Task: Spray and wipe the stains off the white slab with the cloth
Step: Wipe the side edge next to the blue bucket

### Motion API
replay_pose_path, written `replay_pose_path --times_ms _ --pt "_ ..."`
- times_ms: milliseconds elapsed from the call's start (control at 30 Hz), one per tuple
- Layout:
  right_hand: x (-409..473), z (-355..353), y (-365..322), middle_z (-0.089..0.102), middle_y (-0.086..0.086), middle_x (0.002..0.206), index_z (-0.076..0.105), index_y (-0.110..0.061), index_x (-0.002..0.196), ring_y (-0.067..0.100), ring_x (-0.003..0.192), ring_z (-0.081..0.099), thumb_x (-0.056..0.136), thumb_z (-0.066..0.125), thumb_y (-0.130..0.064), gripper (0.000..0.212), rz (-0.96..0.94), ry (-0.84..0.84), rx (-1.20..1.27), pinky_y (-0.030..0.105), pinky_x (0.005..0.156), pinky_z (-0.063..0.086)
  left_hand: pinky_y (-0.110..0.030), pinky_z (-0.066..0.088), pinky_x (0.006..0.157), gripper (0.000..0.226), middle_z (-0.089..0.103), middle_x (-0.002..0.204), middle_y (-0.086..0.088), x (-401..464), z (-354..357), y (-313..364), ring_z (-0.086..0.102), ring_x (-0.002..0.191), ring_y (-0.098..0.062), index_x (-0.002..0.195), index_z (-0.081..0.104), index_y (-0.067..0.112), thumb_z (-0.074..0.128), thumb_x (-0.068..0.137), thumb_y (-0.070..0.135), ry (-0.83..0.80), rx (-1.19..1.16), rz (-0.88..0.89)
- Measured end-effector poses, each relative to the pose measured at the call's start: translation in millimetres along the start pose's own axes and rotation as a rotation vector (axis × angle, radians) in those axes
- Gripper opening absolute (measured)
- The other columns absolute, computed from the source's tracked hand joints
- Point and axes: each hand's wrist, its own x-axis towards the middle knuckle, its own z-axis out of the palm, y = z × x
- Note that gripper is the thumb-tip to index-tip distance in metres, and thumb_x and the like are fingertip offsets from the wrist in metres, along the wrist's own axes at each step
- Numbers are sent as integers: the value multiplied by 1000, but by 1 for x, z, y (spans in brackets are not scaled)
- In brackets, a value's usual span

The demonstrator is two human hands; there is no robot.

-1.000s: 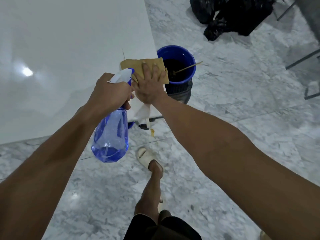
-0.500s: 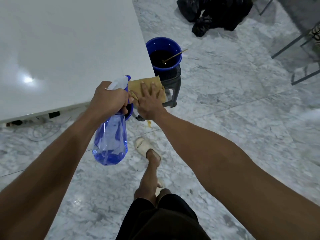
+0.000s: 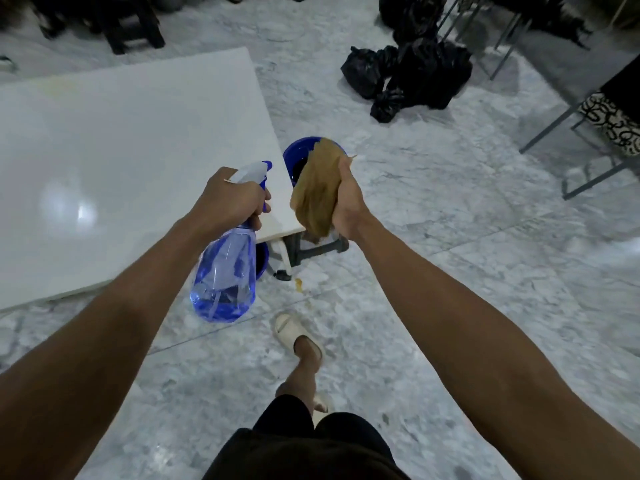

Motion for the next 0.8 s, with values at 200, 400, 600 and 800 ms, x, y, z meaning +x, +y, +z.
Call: replay_pose_path --times_ms 200,400,600,800 --pt "68 21 -61 58 17 140 56 -11 140 33 130 56 89 49 -69 78 47 14 129 50 109 44 -27 53 50 28 74 93 -18 75 -3 60 56 39 -19 98 68 5 49 79 -5 -25 9 7" --pt "133 35 -103 65 13 133 59 -13 138 30 125 60 85 47 -78 85 136 -2 204 47 108 45 -35 55 58 32 70 102 -33 149 -6 101 63 49 -28 90 66 -5 51 63 1 -57 48 15" --pt "190 38 -141 62 14 136 58 -11 138 30 120 61 89 45 -74 80 124 12 228 44 101 50 -30 54 52 20 69 83 -32 206 5 137 59 46 -28 80 63 -8 49 67 -2 -72 84 7" --pt "278 39 -171 67 13 127 58 -10 136 27 110 66 93 41 -72 78 183 -13 186 42 91 54 -26 51 48 22 70 82 -16 282 18 161 57 42 -25 80 66 4 47 72 -4 -78 44 -43"
